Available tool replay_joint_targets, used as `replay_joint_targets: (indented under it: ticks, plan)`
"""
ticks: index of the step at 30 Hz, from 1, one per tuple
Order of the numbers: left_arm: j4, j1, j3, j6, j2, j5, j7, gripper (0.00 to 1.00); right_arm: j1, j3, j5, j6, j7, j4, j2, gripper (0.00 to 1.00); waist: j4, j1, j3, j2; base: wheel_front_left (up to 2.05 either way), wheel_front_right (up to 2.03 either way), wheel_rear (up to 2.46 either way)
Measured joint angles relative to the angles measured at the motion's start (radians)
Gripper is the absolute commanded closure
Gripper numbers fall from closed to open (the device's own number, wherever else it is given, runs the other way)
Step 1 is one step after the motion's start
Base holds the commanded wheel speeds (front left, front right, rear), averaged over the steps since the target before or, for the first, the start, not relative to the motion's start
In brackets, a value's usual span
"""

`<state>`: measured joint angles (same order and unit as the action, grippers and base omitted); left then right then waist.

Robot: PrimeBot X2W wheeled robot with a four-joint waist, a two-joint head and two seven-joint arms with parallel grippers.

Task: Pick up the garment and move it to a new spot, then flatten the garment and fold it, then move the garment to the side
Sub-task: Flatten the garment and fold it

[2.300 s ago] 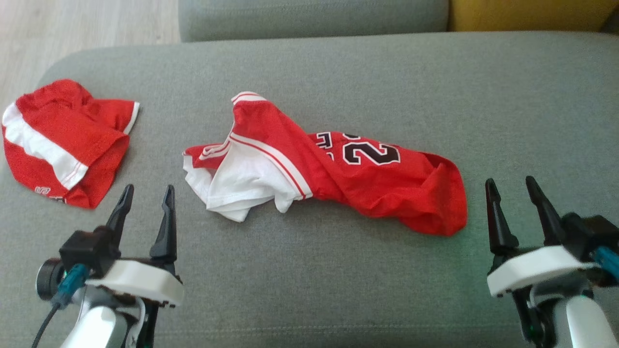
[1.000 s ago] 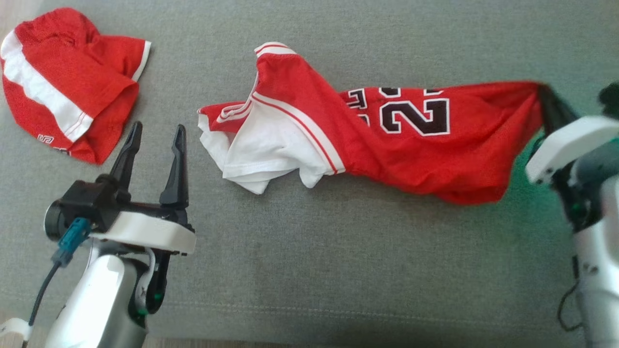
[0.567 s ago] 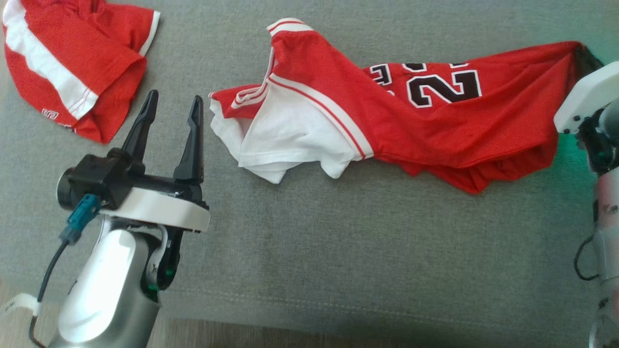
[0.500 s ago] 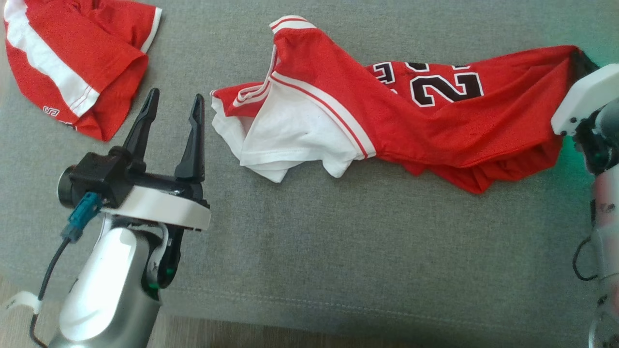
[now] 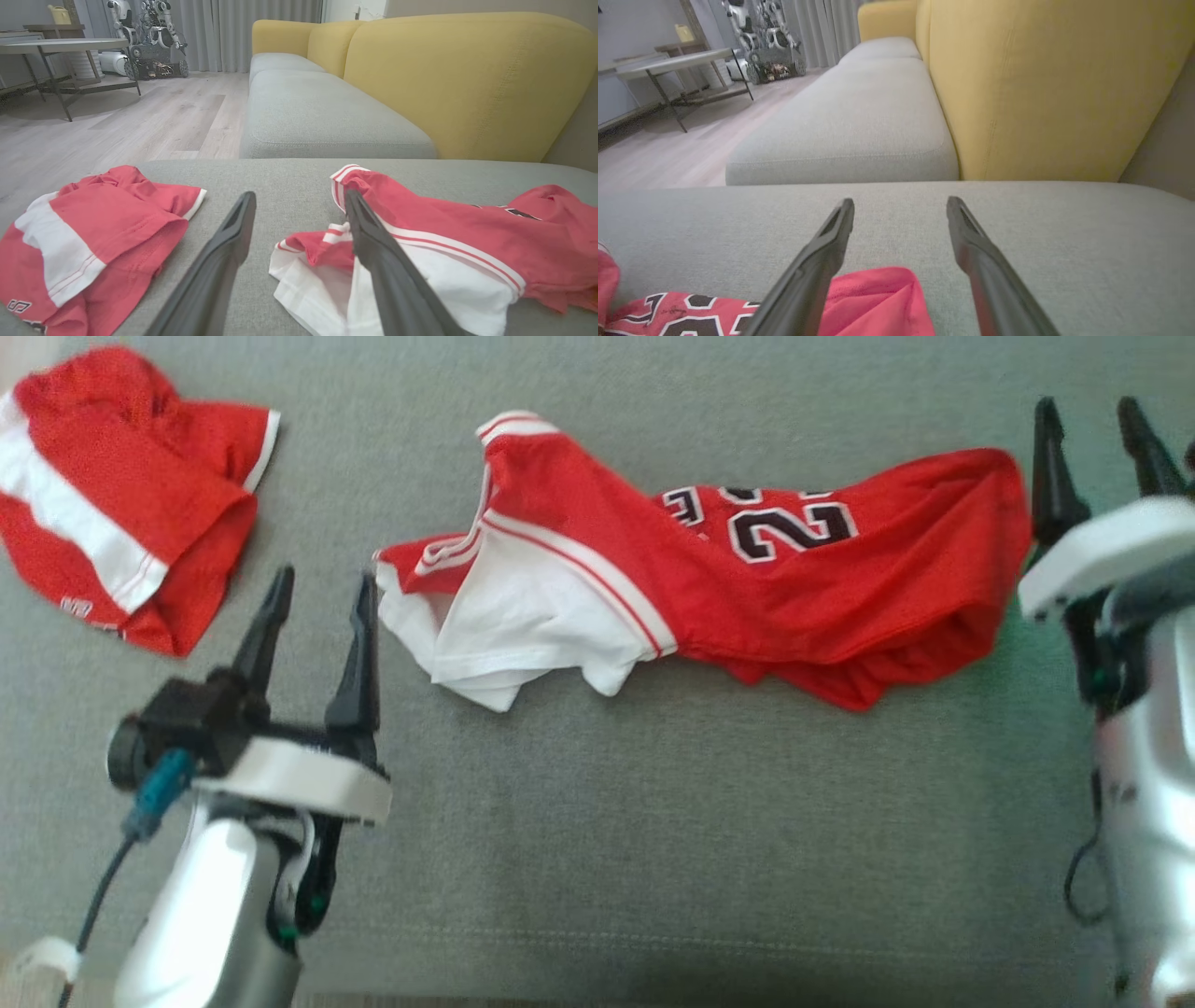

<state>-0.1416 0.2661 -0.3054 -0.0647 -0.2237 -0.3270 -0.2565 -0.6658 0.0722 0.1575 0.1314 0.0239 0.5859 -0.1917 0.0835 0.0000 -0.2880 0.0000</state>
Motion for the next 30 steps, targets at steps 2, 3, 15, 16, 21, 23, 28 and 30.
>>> replay_joint_targets:
  ticks: [2, 3, 15, 16, 21, 23, 28, 30]
  plan:
    - [-0.003, -0.029, 0.002, -0.001, -0.002, 0.0, 0.0, 0.0, 0.069, -0.003, 0.0, 0.0, -0.015, -0.091, 0.012, 0.0, -0.012, 0.0, 0.022, 0.0, 0.0, 0.0, 0.0]
    - [-0.004, -0.042, 0.004, -0.001, -0.003, 0.0, 0.0, 0.0, 0.107, -0.003, 0.0, 0.0, -0.02, -0.139, 0.021, 0.0, -0.017, 0.0, 0.033, 0.0, 0.0, 0.0, 0.0]
    - [0.008, -0.157, 0.008, -0.026, -0.03, 0.0, 0.032, 0.0, 0.562, 0.002, -0.045, 0.0, 0.04, -0.574, 0.13, 0.0, -0.065, 0.0, 0.147, 0.0, 0.0, 0.0, 0.0]
    - [0.01, -0.165, 0.007, -0.032, -0.031, 0.0, 0.036, 0.0, 0.584, 0.003, -0.047, 0.0, 0.051, -0.592, 0.134, 0.0, -0.068, 0.0, 0.153, 0.0, 0.0, 0.0, 0.0]
    - [0.025, -0.183, 0.003, -0.042, -0.035, -0.001, 0.05, 0.0, 0.643, 0.005, -0.047, 0.0, 0.075, -0.652, 0.144, 0.0, -0.079, 0.0, 0.168, 0.0, 0.0, 0.0, 0.0]
    - [0.03, -0.183, 0.001, -0.042, -0.038, -0.001, 0.054, 0.0, 0.644, 0.008, -0.047, 0.0, 0.082, -0.66, 0.145, 0.0, -0.08, 0.0, 0.17, 0.0, 0.0, 0.0, 0.0]
    - [0.036, -0.183, -0.003, -0.045, -0.04, -0.001, 0.062, 0.0, 0.644, 0.009, -0.041, 0.0, 0.084, -0.67, 0.145, 0.0, -0.077, -0.0001, 0.173, 0.0, 0.0, 0.0, 0.0]
    - [0.037, -0.183, -0.005, -0.047, -0.042, -0.001, 0.062, 0.0, 0.644, 0.01, -0.039, 0.0, 0.084, -0.67, 0.145, 0.0, -0.075, 0.0, 0.173, 0.0, 0.0, 0.0, 0.0]
